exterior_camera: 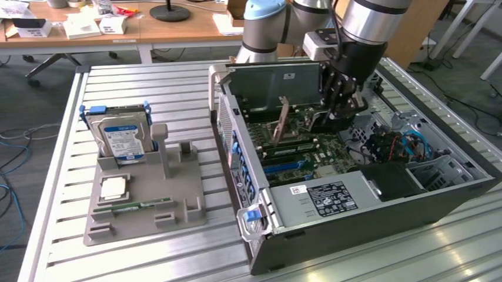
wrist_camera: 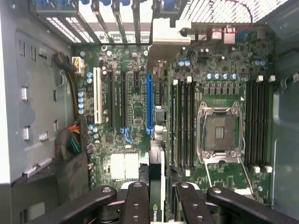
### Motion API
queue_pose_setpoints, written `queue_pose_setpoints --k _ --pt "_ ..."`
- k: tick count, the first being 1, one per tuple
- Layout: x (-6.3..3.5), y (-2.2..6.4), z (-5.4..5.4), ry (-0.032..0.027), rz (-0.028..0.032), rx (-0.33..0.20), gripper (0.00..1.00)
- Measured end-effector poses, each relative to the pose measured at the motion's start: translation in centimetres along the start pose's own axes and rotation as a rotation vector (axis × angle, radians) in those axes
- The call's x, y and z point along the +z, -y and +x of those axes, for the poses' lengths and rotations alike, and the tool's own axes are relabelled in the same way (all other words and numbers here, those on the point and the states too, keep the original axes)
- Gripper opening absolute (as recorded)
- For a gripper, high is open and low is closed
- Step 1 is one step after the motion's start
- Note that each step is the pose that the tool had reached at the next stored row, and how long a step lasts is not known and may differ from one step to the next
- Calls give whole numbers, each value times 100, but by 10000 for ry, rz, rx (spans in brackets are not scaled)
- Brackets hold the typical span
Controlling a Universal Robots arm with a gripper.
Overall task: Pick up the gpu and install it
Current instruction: 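Insert the gpu into the slot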
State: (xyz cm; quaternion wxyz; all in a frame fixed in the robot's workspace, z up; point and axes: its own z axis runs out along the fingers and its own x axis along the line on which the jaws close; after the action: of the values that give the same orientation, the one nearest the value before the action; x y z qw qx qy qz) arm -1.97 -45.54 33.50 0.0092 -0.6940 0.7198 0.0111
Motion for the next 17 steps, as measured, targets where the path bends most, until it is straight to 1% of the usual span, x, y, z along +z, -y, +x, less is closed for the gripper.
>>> queue_pose_setpoints --k 3,7,17 --pt "13 -25 2 -1 0 3 27" --pt "60 -30 3 -1 0 0 27" --pt "213 -38 8 -1 -1 1 27"
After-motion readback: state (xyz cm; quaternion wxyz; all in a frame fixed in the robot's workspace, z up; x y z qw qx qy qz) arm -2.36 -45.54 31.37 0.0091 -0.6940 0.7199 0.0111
